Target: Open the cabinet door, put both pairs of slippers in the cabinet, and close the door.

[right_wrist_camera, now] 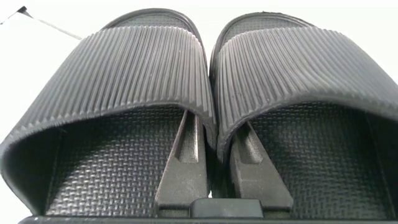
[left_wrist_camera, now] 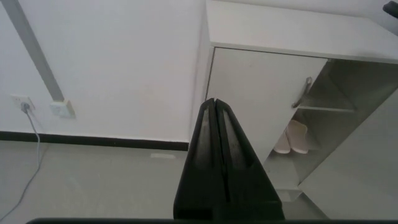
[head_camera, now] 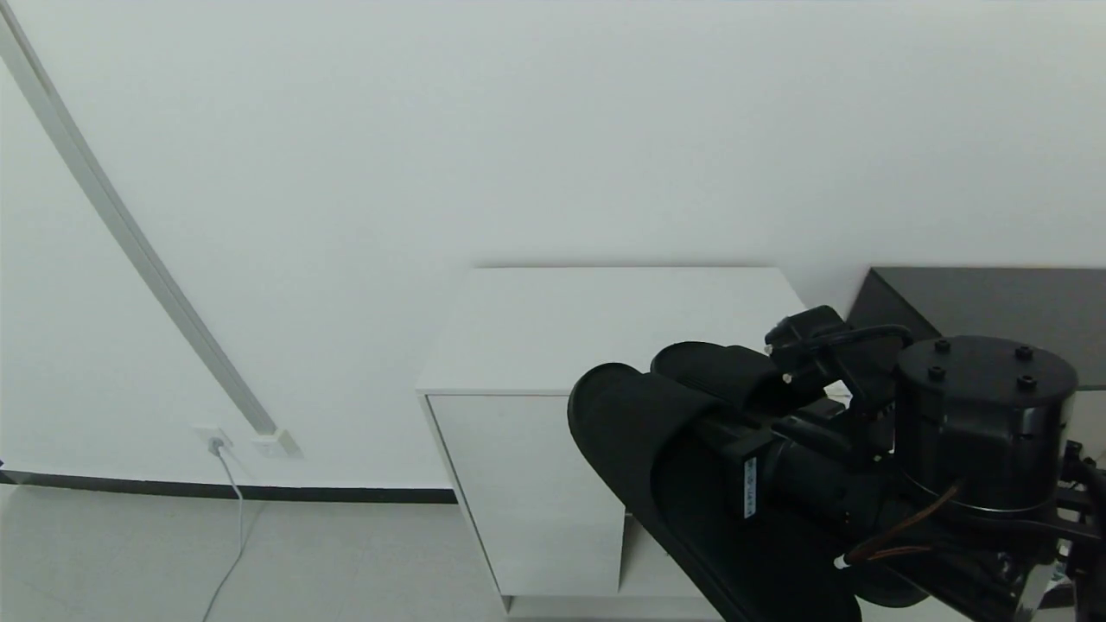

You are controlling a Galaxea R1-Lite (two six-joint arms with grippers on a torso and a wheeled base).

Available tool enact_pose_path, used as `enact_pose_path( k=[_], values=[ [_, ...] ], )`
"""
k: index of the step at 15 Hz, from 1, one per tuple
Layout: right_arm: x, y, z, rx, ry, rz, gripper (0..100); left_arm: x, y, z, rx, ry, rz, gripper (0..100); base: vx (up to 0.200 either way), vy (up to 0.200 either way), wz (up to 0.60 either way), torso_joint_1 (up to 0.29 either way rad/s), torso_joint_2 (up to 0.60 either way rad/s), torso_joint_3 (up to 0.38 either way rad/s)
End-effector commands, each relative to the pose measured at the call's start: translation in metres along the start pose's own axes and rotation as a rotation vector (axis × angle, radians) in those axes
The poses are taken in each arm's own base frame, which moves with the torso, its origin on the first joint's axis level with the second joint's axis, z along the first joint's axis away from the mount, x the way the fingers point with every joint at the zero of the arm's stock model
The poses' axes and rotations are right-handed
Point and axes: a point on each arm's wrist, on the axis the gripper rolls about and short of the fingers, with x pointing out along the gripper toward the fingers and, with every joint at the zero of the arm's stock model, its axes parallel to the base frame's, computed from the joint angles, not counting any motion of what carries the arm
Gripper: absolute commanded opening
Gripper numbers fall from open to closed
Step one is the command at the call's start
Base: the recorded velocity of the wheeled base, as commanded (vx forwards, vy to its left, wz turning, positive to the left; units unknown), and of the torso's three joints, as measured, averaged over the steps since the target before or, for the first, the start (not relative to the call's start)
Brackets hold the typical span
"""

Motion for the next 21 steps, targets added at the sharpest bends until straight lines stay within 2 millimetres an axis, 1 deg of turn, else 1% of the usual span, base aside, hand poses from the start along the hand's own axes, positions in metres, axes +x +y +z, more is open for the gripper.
enact_pose_path(
  k=[1, 6, 14, 21],
  values=[
    [0.0, 0.0, -0.002, -0.003, 0.006, 0.0, 0, 0.0, 0.0, 0.0, 0.0, 0.001, 0.001, 0, 0.0, -0.2, 0.0, 0.007, 0.0, 0.002],
    [0.0, 0.0, -0.002, -0.006, 0.006, 0.0, 0, 0.0, 0.0, 0.0, 0.0, 0.001, 0.001, 0, 0.0, -0.2, 0.0, 0.006, 0.0, 0.002],
    [0.0, -0.001, -0.004, -0.018, 0.007, -0.002, 0, 0.0, 0.0, 0.0, -0.002, 0.002, 0.002, 0, 0.0, 0.0, 0.0, 0.0, 0.0, 0.0],
    [-0.001, -0.002, -0.012, -0.041, 0.035, 0.0, 0, 0.0, 0.0, 0.0, -0.002, 0.001, 0.001, 0, 0.0, 0.0, 0.0, 0.0, 0.0, 0.0]
  ],
)
